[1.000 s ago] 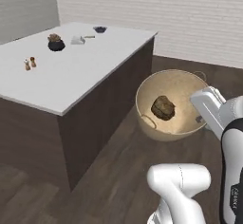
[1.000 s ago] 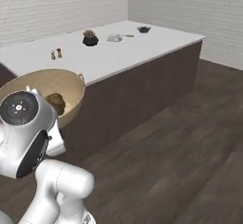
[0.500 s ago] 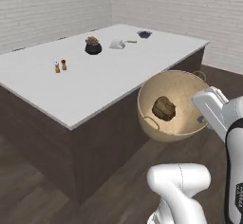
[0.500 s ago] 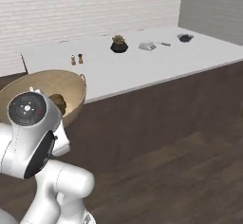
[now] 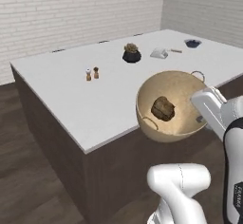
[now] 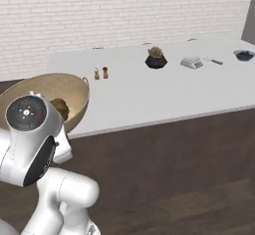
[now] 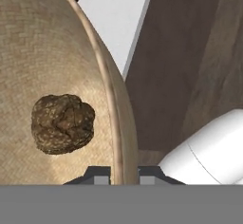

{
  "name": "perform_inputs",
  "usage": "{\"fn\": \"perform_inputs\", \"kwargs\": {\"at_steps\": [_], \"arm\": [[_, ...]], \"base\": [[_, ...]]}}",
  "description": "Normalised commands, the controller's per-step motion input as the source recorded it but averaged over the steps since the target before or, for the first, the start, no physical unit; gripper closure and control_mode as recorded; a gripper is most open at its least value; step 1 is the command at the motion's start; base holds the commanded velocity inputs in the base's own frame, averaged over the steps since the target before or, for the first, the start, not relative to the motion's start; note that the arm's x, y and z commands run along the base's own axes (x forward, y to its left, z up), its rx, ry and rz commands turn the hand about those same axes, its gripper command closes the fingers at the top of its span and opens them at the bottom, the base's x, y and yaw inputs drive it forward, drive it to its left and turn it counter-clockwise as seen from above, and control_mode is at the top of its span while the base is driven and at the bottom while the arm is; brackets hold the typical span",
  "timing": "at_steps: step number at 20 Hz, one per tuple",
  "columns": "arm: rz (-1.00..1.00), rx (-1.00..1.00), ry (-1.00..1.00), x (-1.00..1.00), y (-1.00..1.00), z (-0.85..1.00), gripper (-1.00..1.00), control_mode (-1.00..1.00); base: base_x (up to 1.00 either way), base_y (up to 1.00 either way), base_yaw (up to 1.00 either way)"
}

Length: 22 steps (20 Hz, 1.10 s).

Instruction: Open the cabinet, pick up the bread from the cabinet and place it in the basket. Then move the basket to the dining counter.

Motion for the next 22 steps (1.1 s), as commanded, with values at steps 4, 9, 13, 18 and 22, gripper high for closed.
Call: {"fn": "perform_inputs", "kwargs": {"at_steps": [4,9,13,18,22], "arm": [[0.00,0.00,0.00,0.00,0.00,0.00,1.00,1.00],[0.03,0.00,0.01,0.17,-0.04,-0.04,1.00,-1.00],[0.19,0.07,0.06,1.00,-0.38,-0.25,1.00,-1.00],[0.21,0.08,0.12,1.00,-0.33,-0.42,1.00,-1.00],[0.15,0.00,0.18,1.00,-0.01,-0.57,1.00,-1.00]], "base": [[0.93,-0.15,0.27],[0.45,-0.03,0.13],[0.00,0.00,0.00],[0.00,0.00,0.00],[0.00,0.00,0.00]]}}
